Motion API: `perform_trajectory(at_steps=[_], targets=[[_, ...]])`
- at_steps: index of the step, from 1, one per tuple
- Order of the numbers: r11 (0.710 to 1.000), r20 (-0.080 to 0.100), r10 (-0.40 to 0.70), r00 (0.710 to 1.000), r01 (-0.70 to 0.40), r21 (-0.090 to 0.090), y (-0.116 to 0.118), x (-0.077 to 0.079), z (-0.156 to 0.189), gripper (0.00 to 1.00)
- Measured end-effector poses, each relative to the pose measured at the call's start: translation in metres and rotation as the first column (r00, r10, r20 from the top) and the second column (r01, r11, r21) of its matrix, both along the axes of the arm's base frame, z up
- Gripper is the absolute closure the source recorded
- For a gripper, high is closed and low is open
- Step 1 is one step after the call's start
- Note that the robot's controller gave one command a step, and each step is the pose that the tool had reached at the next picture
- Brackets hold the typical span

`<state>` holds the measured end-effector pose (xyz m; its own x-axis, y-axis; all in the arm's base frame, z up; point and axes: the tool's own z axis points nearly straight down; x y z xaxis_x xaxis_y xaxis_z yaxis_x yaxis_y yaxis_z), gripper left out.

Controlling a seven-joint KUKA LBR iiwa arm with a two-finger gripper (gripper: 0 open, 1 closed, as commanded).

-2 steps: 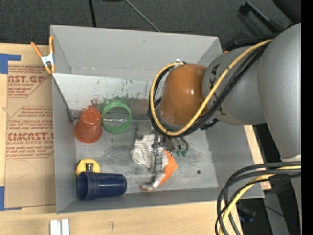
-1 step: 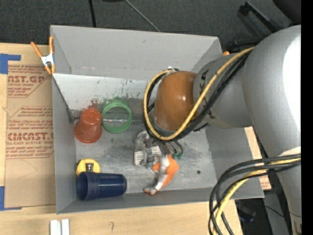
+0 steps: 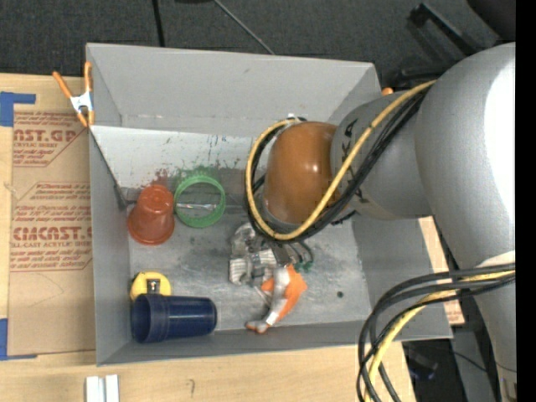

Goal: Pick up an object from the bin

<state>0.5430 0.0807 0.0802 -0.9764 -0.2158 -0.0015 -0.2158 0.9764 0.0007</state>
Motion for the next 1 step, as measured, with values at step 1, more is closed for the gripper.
perform_trajectory(at_steps=[1], targets=[[1.000, 0.004, -0.019, 1.000, 0.019, 0.000, 0.0103, -0.0023, 0.1504, 1.00]])
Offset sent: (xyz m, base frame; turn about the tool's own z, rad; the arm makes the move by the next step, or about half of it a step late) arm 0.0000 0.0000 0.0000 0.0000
